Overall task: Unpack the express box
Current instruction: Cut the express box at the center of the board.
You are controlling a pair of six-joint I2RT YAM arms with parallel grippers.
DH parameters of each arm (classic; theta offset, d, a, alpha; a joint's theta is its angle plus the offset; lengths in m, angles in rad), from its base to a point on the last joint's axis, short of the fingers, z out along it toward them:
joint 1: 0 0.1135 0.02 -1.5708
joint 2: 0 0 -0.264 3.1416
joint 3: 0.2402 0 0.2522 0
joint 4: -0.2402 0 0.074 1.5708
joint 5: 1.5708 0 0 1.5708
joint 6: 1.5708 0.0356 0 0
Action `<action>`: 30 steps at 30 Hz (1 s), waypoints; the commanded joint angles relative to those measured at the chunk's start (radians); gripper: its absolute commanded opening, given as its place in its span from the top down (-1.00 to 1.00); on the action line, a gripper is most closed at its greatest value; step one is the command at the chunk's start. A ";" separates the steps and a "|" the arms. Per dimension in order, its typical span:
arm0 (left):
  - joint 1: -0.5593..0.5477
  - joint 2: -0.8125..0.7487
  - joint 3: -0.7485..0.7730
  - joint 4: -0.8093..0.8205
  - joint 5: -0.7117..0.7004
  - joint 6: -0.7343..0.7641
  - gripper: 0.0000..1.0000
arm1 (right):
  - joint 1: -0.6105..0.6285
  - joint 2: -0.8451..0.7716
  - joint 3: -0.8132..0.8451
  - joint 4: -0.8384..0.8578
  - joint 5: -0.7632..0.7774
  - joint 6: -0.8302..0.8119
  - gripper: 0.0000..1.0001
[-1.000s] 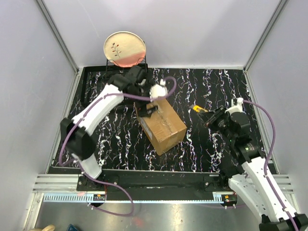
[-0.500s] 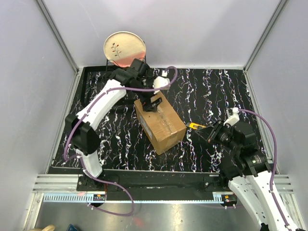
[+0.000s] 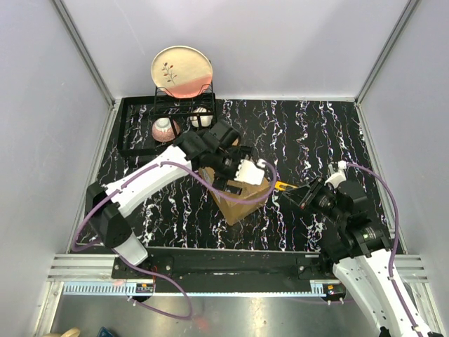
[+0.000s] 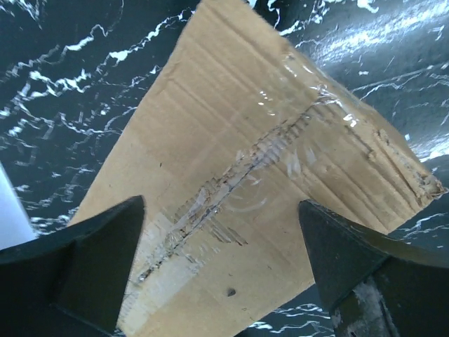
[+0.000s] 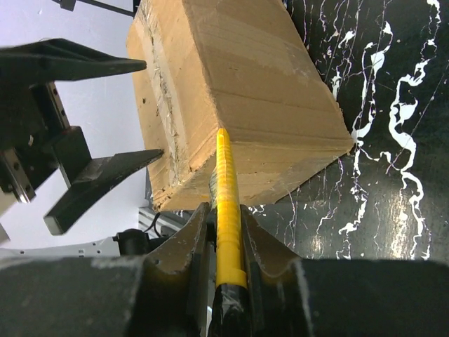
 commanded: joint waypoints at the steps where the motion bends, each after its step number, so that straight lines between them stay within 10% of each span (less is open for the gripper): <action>1: -0.061 -0.110 -0.122 0.191 -0.102 0.174 -0.98 | 0.002 -0.014 -0.036 0.035 0.012 0.051 1.00; 30: -0.084 -0.029 -0.277 0.288 -0.077 0.222 -0.98 | 0.005 -0.017 -0.080 0.119 0.014 0.069 1.00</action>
